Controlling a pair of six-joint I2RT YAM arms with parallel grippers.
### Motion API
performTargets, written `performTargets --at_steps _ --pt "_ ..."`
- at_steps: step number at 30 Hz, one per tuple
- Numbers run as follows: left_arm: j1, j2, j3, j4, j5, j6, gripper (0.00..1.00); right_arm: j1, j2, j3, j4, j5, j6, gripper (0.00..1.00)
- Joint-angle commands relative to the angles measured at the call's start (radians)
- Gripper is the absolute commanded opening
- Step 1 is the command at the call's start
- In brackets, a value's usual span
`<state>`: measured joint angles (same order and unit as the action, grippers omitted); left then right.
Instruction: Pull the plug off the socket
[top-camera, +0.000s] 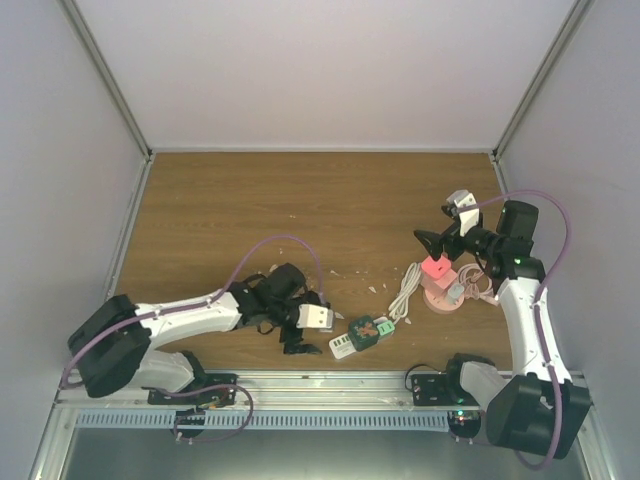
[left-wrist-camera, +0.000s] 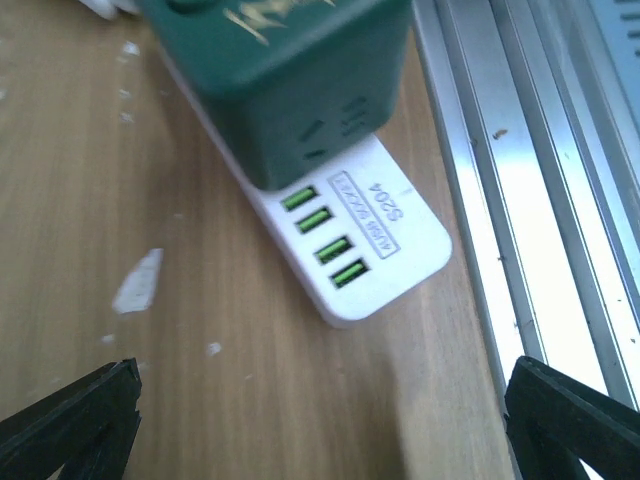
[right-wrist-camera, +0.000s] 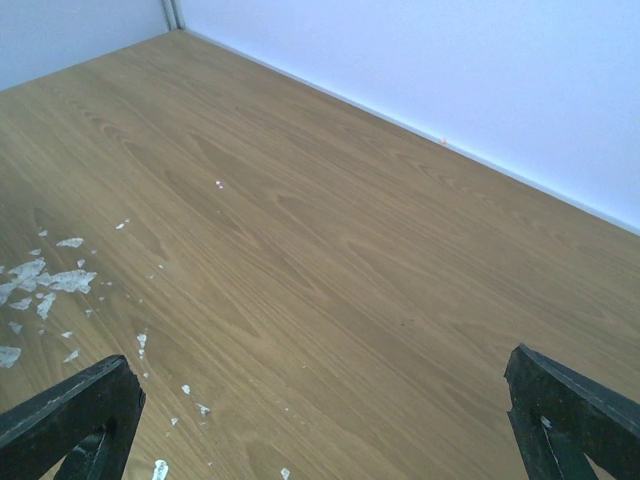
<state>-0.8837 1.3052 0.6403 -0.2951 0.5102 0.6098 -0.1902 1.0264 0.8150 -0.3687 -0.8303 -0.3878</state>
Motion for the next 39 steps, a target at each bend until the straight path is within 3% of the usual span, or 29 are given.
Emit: performTargets --at_steps 1,7,16,30,39 --pt "-0.091 0.081 -0.028 0.125 -0.112 -0.049 0.99 0.007 -0.017 -0.012 0.038 0.031 0.009 1.00" --pt "-0.129 0.168 -0.021 0.196 -0.237 -0.103 0.99 0.005 -0.017 -0.012 0.040 0.036 0.015 1.00" --pt "-0.210 0.166 -0.047 0.234 -0.310 -0.113 0.99 -0.006 -0.024 -0.014 0.047 0.041 0.020 1.00" --pt "-0.305 0.241 0.005 0.237 -0.376 -0.161 0.99 -0.010 -0.030 -0.020 0.055 0.041 0.030 1.00" --pt "-0.305 0.272 0.033 0.266 -0.415 -0.199 0.94 -0.012 -0.035 -0.025 0.057 0.037 0.032 1.00"
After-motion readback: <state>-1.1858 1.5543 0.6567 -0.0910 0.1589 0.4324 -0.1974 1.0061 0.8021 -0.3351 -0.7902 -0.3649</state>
